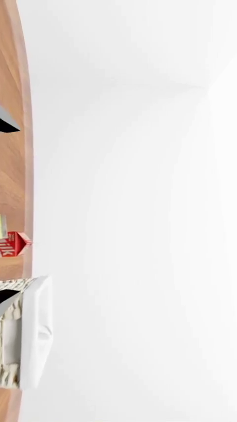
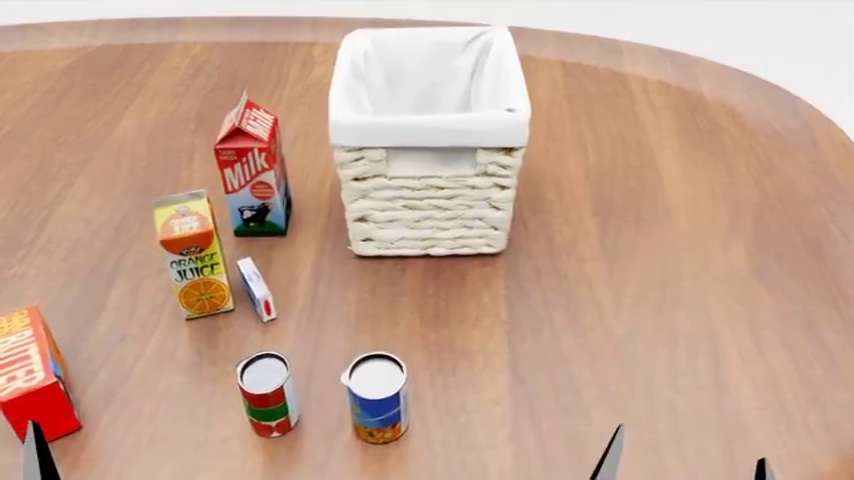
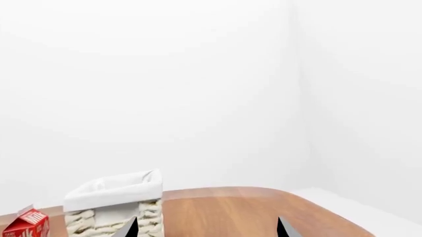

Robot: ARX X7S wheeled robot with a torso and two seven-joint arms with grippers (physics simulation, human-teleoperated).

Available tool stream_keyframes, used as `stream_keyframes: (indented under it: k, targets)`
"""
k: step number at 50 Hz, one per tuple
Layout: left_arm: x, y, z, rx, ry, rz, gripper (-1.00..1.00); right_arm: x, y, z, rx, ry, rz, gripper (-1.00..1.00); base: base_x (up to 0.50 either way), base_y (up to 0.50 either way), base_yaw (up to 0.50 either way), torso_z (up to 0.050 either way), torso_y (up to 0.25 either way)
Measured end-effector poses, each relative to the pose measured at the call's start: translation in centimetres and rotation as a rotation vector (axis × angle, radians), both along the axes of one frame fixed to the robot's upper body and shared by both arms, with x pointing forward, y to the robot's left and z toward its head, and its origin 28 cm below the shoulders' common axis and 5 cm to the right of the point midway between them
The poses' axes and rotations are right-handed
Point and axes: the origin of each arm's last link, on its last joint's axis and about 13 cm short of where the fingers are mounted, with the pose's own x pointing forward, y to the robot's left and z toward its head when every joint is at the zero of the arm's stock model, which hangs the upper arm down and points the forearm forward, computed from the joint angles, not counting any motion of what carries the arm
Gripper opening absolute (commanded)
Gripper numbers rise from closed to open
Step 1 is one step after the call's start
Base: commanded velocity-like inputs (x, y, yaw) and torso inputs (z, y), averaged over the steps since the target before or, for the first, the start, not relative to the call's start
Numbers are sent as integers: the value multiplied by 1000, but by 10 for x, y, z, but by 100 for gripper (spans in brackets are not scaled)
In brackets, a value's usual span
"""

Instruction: Pick up the alphabet soup, and put it in the basket.

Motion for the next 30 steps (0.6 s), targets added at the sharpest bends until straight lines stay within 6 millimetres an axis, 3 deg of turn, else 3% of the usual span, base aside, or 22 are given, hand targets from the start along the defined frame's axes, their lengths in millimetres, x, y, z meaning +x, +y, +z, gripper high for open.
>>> stream_keyframes:
  k: [30]
  targets:
    - [0, 0, 0, 0, -2, -2, 100, 0, -1, 0, 13, 2, 9, 100, 202, -5, 0, 0, 0]
